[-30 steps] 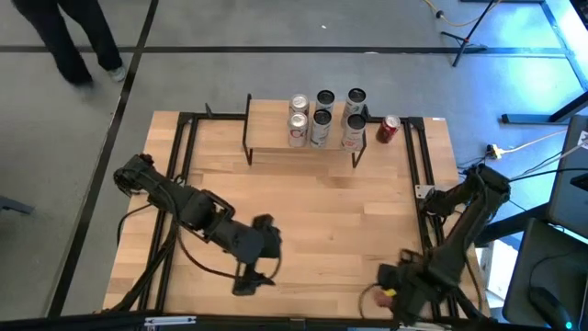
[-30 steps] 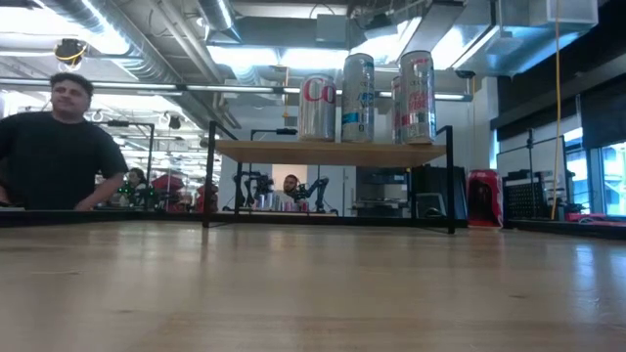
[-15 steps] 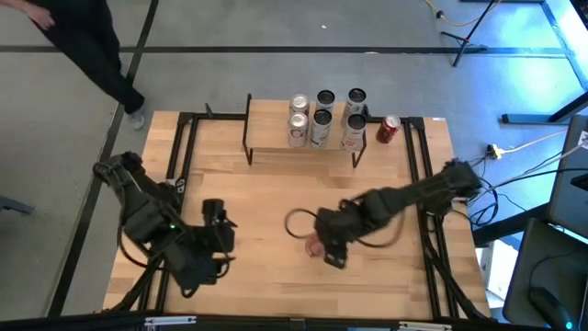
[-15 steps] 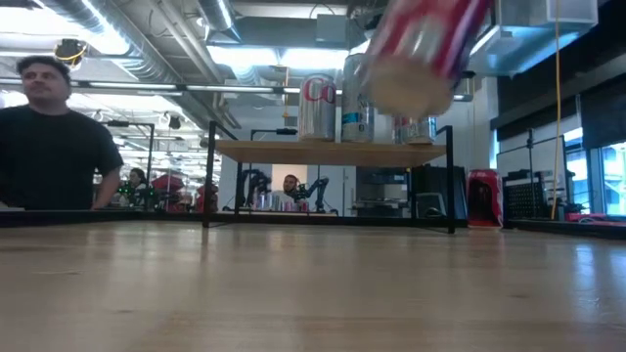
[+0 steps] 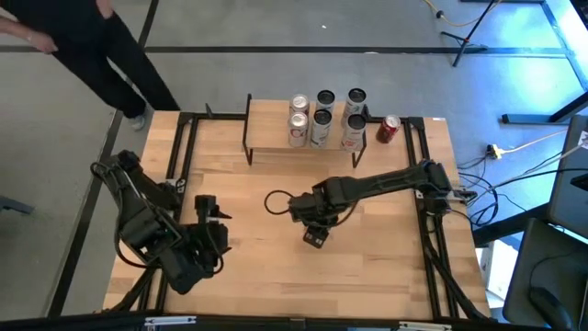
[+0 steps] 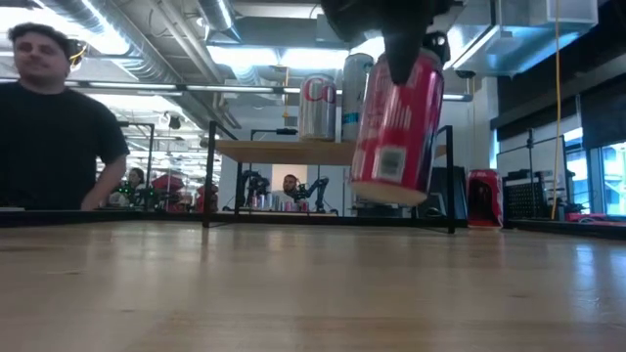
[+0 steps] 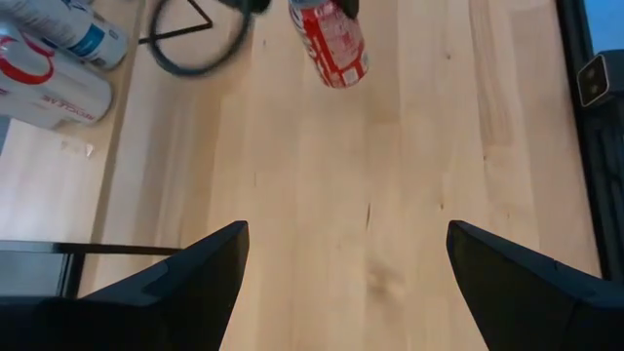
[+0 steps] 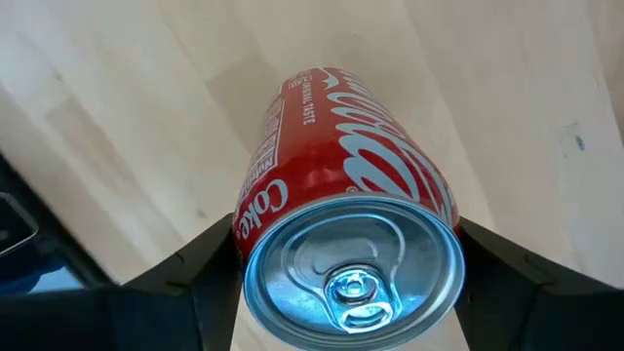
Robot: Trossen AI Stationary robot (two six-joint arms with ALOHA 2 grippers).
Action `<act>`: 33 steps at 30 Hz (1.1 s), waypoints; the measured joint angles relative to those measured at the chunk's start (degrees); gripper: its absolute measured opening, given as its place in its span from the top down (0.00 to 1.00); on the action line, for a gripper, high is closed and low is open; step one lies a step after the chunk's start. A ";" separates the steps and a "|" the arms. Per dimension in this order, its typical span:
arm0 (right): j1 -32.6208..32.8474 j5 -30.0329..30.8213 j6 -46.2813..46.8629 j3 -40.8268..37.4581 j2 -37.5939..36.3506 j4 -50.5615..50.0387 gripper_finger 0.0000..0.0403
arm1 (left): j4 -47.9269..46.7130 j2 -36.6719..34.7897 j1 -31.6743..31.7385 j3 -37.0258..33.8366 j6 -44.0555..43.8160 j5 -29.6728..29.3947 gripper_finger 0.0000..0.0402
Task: Place canned beverage on shelf
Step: Put the bottom red soda can on the shelf
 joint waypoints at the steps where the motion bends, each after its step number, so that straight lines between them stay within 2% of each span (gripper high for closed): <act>1: -0.35 0.33 -0.01 0.00 0.42 0.04 0.34 | -0.02 -0.28 0.10 -0.01 0.07 -0.07 0.16; 15: -0.31 1.97 -1.23 0.15 6.14 3.91 0.34 | 0.12 -0.35 0.94 -0.07 0.09 0.45 0.16; 17: -0.31 2.30 -1.23 0.13 6.20 4.06 0.28 | 0.55 -0.33 0.91 -0.07 0.07 0.48 0.16; 21: -0.29 3.82 -1.30 -0.06 6.38 5.06 0.07 | 2.38 -0.33 0.89 -0.07 0.09 0.61 0.16; 23: -0.31 3.25 -2.48 0.26 6.32 5.42 0.04 | 2.90 -0.33 0.90 -0.07 0.08 0.38 0.16; 29: 0.54 2.24 -7.08 8.55 4.46 -3.06 0.15 | 4.32 0.01 1.02 -0.07 -0.51 0.25 0.16; 33: 3.56 6.68 -12.81 11.32 -1.53 -10.16 0.20 | 6.70 0.78 1.85 -0.10 -4.40 0.35 0.16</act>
